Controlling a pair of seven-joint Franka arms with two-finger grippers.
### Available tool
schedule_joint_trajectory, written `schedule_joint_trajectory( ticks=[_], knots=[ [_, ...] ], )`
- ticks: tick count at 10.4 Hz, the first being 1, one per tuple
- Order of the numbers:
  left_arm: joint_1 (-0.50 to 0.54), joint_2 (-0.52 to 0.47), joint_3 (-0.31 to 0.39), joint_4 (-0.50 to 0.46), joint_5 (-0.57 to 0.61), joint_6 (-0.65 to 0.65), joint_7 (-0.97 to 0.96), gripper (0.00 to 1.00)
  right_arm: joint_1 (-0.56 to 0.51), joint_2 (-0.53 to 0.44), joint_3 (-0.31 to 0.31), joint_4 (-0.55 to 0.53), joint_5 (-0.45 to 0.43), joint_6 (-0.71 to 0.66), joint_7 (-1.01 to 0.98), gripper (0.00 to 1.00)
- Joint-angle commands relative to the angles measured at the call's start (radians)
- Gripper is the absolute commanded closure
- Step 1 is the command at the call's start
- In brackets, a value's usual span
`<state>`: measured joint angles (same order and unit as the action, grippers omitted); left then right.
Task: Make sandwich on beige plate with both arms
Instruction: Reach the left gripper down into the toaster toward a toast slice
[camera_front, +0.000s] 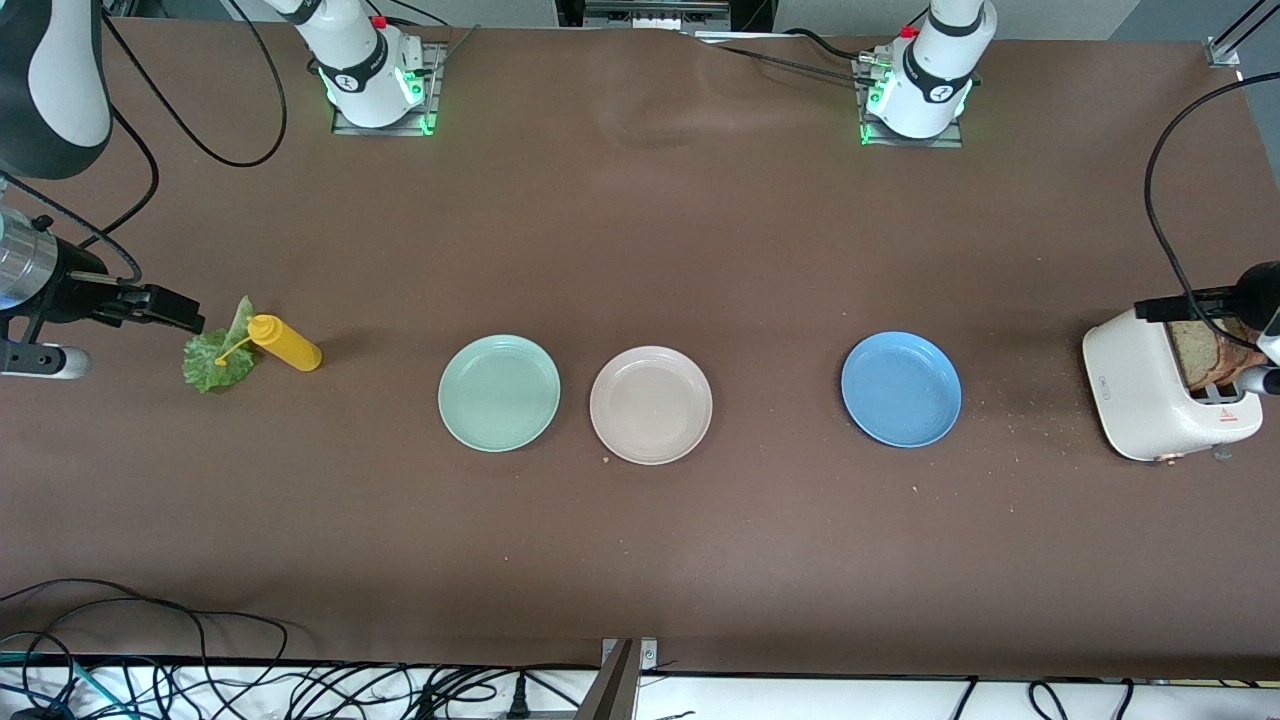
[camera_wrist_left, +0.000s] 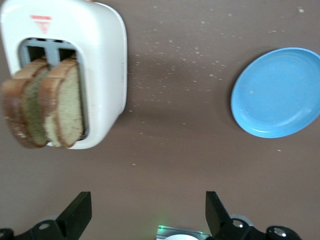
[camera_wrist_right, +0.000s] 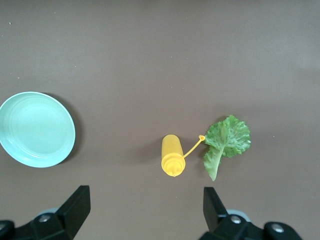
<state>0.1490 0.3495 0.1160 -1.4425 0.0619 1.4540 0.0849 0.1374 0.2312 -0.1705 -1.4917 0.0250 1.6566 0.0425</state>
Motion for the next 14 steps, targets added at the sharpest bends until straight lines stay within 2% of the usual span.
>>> schedule_joint_trajectory(
  ticks=[1, 4, 6, 9, 14],
  knots=[
    [0.023, 0.017, -0.006, 0.008, 0.085, 0.052, 0.016, 0.0, -0.001, 0.007, 0.0, 0.018, 0.015, -0.009, 0.013, 0.0],
    [0.053, 0.04, -0.006, 0.008, 0.085, 0.104, 0.016, 0.0, -0.001, 0.007, 0.0, 0.018, 0.015, -0.009, 0.013, 0.0],
    [0.092, 0.066, -0.006, 0.005, 0.087, 0.184, 0.018, 0.0, -0.002, 0.007, 0.0, 0.018, 0.015, -0.009, 0.013, 0.0],
    [0.093, 0.112, -0.006, 0.004, 0.076, 0.259, 0.015, 0.0, -0.002, 0.007, 0.0, 0.018, 0.015, -0.009, 0.013, 0.0],
    [0.11, 0.132, -0.007, -0.004, 0.055, 0.267, 0.006, 0.0, -0.002, 0.007, 0.0, 0.016, 0.015, -0.009, 0.011, 0.0]
  ],
)
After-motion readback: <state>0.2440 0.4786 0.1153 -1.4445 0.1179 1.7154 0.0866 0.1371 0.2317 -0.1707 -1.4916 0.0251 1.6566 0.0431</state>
